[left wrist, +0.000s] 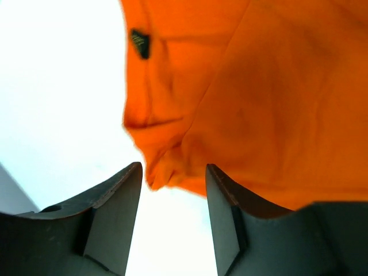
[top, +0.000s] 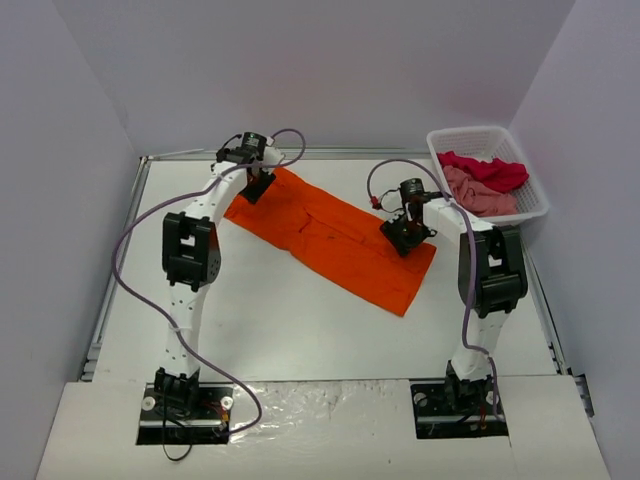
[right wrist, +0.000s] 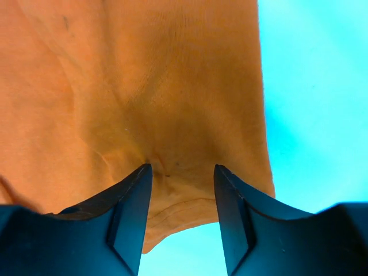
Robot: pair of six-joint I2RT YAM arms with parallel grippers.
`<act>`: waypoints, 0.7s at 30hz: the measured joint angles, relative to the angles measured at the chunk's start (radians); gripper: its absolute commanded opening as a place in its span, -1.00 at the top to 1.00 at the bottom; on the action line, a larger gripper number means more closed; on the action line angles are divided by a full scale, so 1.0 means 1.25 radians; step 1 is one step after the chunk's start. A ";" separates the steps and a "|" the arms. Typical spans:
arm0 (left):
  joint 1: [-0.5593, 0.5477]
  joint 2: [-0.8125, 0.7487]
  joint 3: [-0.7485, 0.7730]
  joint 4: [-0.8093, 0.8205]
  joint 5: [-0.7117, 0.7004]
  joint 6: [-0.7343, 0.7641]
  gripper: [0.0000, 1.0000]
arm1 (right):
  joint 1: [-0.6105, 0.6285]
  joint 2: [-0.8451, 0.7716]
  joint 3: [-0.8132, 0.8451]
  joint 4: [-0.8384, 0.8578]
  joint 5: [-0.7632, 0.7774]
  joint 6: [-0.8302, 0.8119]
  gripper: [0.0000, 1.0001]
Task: Fold and stack the t-shirts
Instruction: Rotate the tshirt 90 degrees
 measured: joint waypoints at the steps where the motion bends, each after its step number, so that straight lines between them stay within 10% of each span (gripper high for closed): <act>1: 0.000 -0.030 -0.019 0.005 -0.001 -0.002 0.04 | 0.002 0.000 0.009 -0.006 -0.001 0.002 0.14; 5: 0.000 -0.145 -0.053 0.022 -0.015 -0.005 0.03 | 0.002 0.000 0.063 -0.022 -0.003 0.014 0.21; 9: 0.000 -0.276 -0.099 0.044 -0.027 -0.011 0.06 | 0.002 -0.008 0.134 -0.022 -0.007 0.035 1.00; 16: 0.000 -0.515 -0.338 0.082 -0.034 -0.026 0.85 | 0.005 -0.103 0.146 -0.050 -0.052 0.043 1.00; 21: 0.008 -0.651 -0.569 0.086 -0.029 -0.028 0.72 | 0.030 -0.181 0.033 -0.073 -0.082 0.013 1.00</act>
